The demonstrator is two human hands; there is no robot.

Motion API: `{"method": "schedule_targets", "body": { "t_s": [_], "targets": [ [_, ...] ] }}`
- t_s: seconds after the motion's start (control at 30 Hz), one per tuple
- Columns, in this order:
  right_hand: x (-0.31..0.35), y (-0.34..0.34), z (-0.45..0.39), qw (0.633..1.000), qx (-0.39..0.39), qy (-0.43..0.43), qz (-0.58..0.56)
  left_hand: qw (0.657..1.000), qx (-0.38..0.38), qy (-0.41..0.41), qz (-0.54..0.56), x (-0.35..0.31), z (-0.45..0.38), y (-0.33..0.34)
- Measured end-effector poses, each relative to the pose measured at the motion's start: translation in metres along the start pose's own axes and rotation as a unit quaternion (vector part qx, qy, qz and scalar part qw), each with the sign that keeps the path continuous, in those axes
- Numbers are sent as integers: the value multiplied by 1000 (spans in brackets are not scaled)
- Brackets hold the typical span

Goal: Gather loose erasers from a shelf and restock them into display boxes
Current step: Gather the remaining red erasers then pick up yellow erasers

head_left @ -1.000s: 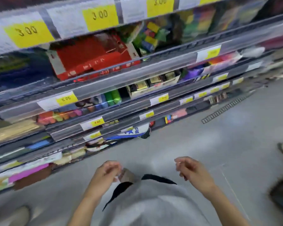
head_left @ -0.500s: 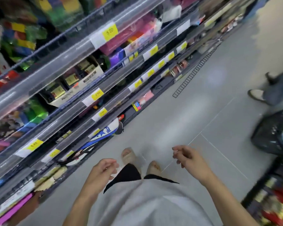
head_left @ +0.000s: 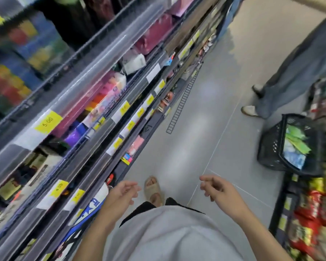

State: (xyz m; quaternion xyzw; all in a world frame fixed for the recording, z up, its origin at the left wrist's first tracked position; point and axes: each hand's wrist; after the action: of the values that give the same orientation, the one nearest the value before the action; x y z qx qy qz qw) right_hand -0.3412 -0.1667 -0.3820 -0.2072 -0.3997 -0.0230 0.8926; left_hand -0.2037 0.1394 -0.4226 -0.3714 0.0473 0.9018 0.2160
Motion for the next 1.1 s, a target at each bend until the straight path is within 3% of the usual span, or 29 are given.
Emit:
{"method": "schedule_targets", "body": {
  "t_s": [0.37, 0.6, 0.73, 0.9, 1.1],
  "targets": [
    [59, -60, -105, 1000, -25, 0, -5, 997, 11, 75, -33, -163, -82, 20],
    [157, -101, -211, 992, 66, -104, 35, 990, -83, 109, 18, -246, -71, 53],
    [239, -125, -254, 963, 155, -207, 76, 969, -159, 181, 46, -310, -41, 74],
    [350, -140, -267, 894, 244, -363, 100, 905, -258, 336, 46, -388, 4, 90],
    [474, -154, -239, 806, 273, -516, 101, 770, -401, 491, -67, -474, 39, 84]
  ]
}}
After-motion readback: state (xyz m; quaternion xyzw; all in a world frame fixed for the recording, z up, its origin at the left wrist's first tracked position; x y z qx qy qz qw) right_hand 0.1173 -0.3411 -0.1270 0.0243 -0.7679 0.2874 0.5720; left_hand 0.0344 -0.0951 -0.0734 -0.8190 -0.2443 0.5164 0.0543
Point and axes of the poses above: each hand's wrist, its own z-axis away from the middle knuckle, its own y-axis out of the palm, x = y × z, and after that the axes turned 5 degrees about z, right-handed
